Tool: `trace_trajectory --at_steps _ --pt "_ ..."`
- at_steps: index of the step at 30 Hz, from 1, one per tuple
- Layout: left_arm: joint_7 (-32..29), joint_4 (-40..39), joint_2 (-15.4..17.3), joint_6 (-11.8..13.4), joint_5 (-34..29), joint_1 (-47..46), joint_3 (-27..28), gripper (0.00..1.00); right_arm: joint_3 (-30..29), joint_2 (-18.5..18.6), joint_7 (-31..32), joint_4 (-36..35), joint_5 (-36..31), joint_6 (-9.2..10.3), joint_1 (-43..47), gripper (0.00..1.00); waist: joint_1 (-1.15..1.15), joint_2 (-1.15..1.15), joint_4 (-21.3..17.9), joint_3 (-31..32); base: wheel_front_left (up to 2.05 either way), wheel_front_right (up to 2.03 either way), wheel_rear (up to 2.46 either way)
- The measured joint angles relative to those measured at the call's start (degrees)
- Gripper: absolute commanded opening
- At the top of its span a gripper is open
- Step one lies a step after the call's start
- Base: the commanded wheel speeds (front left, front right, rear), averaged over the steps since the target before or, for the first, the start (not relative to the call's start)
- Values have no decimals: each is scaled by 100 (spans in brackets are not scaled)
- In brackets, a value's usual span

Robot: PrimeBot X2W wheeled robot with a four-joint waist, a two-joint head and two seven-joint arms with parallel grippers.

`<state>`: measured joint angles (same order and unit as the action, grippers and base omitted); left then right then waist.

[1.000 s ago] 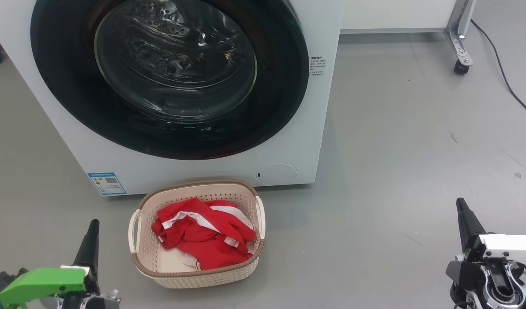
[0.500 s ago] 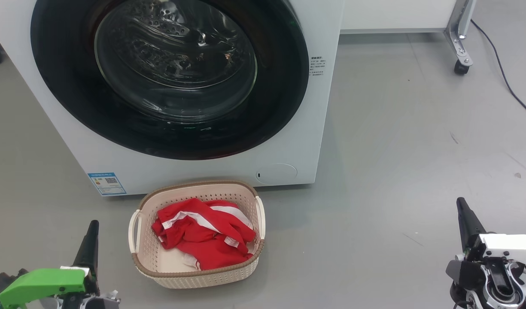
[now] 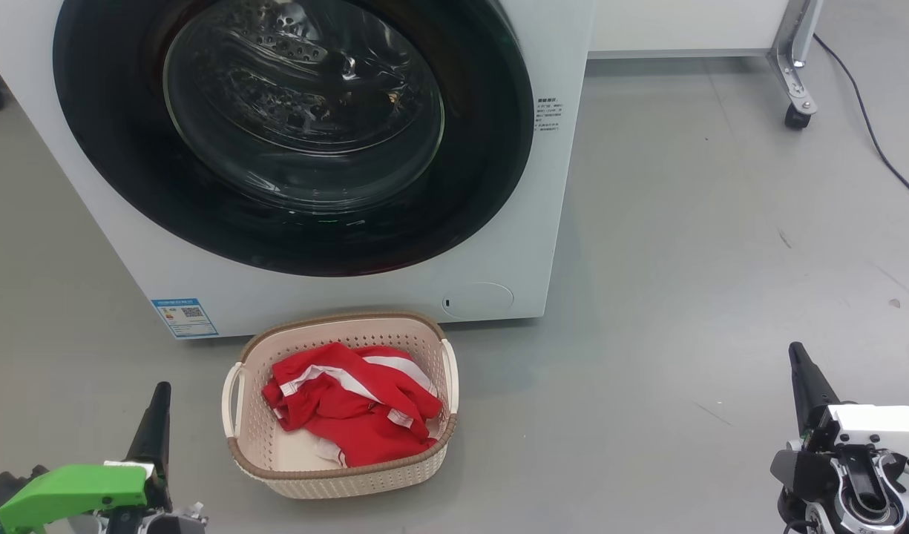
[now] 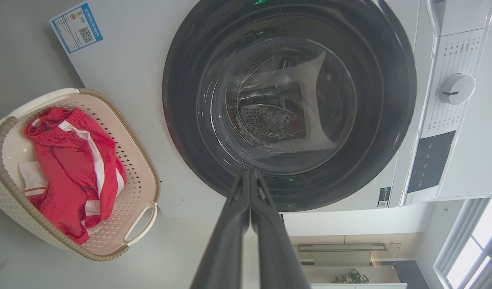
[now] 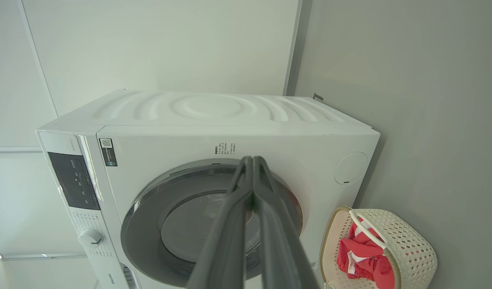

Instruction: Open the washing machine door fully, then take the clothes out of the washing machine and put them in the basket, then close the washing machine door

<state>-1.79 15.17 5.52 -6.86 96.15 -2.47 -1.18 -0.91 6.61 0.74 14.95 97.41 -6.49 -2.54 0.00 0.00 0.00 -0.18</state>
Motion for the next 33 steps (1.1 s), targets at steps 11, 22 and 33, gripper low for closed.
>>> trace_trajectory --at_steps 11,22,33 --pt "0 18 -1 0 0 -5 14 0 -10 0 4 27 0 -1 -49 0 0 0 0 1 0 0 0" --pt "-16 40 -1 -1 0 -9 20 0 -16 -2 4 38 0 -2 -51 0 0 0 0 2 0 0 0" --pt "-18 51 -1 -1 0 -14 27 0 -26 -5 7 56 -1 -11 -52 0 0 0 0 2 0 0 0"
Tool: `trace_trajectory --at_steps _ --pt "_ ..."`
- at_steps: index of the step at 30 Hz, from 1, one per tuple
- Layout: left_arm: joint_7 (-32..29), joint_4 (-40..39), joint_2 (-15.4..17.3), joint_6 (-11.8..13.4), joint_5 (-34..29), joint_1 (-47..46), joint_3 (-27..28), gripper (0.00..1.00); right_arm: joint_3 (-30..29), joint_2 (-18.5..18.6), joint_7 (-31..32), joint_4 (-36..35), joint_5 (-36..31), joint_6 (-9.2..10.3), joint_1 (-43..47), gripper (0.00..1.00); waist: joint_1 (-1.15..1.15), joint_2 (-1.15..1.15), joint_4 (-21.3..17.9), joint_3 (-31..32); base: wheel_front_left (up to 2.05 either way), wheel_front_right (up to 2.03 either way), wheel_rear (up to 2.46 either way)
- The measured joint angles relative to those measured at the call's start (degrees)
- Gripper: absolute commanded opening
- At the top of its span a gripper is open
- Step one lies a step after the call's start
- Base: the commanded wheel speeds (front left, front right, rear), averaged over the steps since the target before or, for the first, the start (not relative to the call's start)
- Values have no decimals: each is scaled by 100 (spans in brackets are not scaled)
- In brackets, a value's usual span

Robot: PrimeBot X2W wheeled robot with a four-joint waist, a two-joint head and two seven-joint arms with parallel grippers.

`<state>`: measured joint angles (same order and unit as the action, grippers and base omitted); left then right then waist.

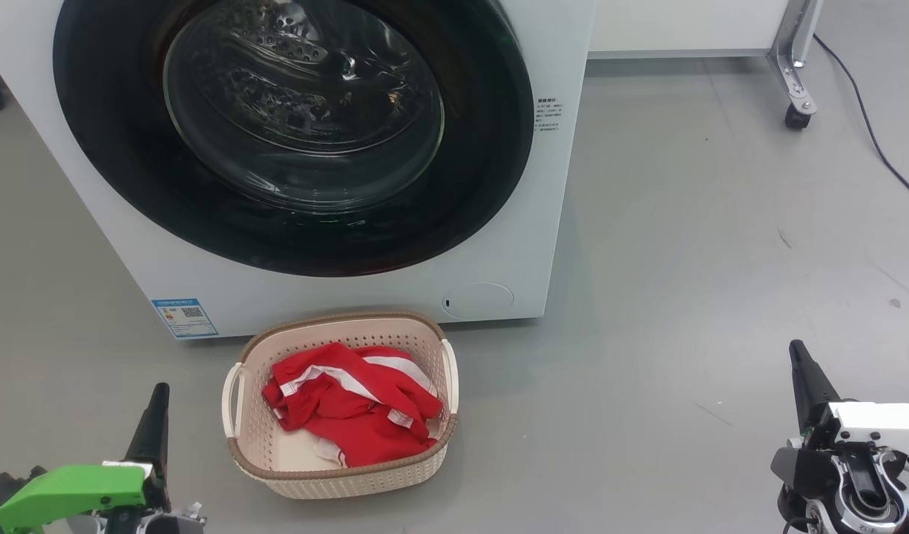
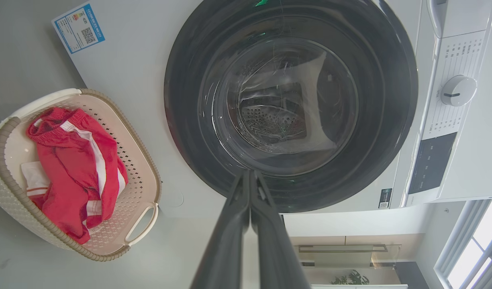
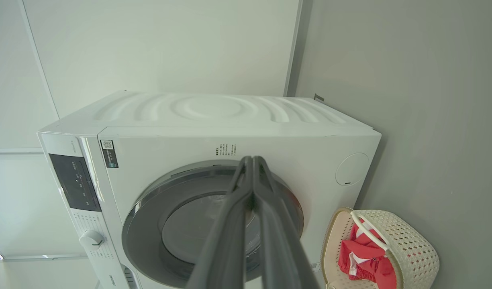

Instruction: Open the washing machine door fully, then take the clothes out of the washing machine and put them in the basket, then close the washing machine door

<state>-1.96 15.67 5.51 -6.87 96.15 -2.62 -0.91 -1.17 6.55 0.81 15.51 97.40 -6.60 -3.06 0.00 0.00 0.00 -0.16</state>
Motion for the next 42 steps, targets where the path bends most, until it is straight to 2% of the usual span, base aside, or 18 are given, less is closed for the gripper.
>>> trace_trajectory --at_steps 42 --pt "-25 20 -4 -1 0 -7 32 0 -32 -13 48 30 -3 -7 -4 0 0 0 0 1 0 0 0"
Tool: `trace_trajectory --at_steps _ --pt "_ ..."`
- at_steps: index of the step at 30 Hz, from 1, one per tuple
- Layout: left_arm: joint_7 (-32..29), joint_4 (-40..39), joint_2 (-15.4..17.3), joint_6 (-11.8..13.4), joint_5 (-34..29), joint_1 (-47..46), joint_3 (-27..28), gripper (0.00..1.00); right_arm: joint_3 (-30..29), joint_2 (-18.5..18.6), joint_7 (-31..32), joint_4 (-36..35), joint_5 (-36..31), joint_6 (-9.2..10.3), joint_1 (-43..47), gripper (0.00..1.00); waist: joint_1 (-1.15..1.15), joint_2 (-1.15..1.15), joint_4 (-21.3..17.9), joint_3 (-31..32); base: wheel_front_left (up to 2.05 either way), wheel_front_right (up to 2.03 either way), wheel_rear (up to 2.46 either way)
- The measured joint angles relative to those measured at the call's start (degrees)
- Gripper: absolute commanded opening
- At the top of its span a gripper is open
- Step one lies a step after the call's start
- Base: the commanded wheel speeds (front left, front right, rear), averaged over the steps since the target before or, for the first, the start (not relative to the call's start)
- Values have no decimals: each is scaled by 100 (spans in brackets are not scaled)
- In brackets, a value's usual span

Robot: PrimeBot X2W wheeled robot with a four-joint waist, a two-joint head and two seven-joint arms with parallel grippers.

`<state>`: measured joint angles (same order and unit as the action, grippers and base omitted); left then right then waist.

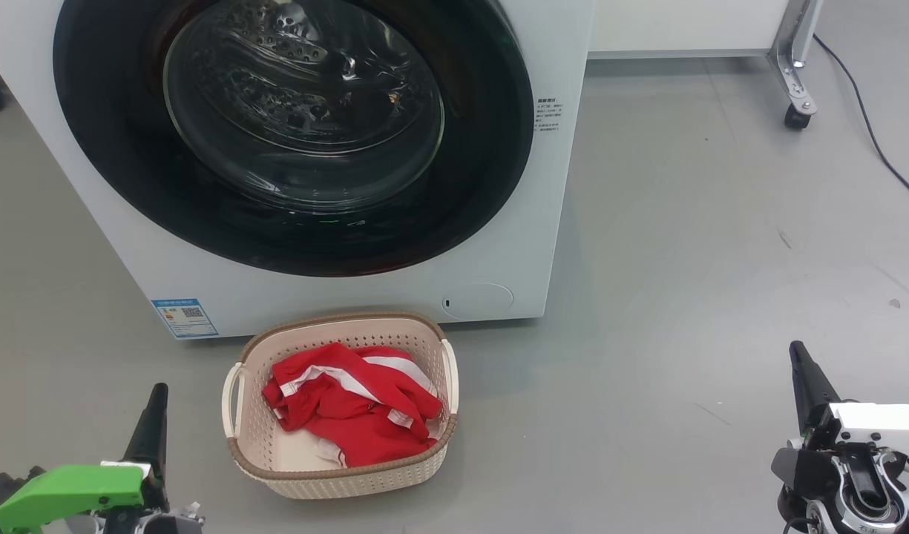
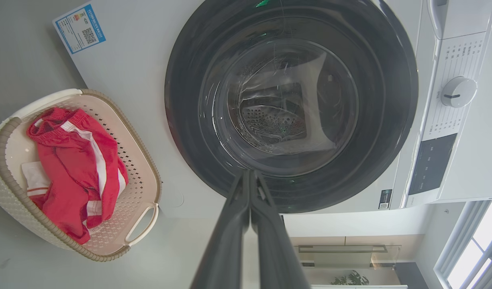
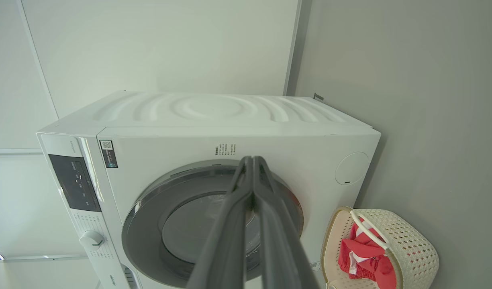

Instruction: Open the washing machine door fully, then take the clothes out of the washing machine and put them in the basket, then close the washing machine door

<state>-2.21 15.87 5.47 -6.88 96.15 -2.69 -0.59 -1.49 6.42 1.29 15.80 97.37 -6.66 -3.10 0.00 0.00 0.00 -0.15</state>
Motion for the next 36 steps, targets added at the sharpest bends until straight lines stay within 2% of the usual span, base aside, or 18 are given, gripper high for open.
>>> trace_trajectory --at_steps 36 --pt "-24 -10 -10 0 -1 -3 26 0 -30 -19 19 -1 -9 -1 -2 0 0 0 0 -1 0 0 0"
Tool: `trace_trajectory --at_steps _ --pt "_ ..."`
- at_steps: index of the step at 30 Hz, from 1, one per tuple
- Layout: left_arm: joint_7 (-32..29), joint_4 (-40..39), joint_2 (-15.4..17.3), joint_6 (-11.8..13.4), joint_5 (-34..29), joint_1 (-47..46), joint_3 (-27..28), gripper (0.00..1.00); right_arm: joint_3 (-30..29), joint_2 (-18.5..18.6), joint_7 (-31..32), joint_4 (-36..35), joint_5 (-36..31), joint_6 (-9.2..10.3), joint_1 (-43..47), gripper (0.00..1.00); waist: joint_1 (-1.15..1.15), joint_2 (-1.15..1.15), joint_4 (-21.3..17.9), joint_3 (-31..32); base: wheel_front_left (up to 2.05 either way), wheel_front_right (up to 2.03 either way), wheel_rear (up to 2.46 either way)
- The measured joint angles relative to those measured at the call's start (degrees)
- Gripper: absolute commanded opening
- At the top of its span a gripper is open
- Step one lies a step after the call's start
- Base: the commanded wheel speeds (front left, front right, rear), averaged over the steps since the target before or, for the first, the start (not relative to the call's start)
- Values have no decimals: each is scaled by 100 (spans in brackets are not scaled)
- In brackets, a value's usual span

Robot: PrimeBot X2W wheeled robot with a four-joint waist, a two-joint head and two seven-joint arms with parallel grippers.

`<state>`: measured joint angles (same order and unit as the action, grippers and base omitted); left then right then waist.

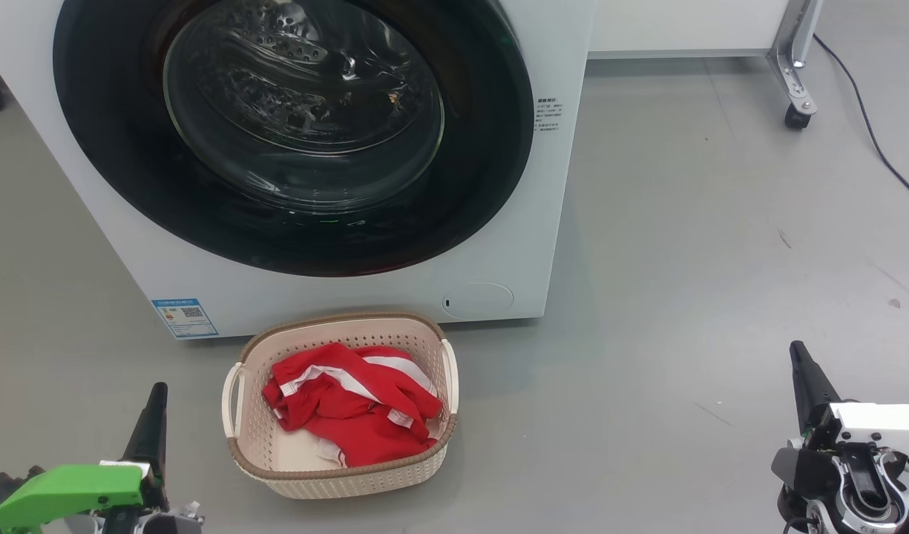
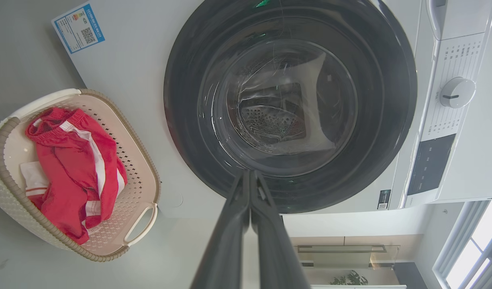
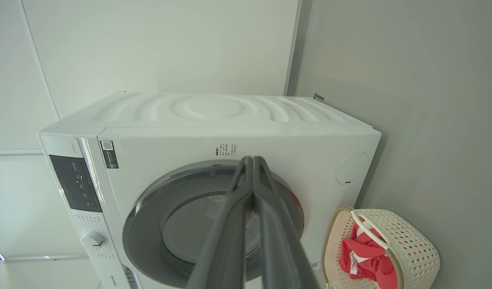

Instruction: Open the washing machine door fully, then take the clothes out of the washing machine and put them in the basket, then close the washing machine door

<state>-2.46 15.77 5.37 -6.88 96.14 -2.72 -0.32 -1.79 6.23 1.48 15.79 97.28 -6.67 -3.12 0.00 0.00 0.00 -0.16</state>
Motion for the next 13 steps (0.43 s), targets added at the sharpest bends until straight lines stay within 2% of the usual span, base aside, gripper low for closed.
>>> trace_trajectory --at_steps 13 --pt "-1 -7 -4 0 0 0 7 0 -7 -7 25 -2 0 0 0 0 0 0 0 0 0 0 0"
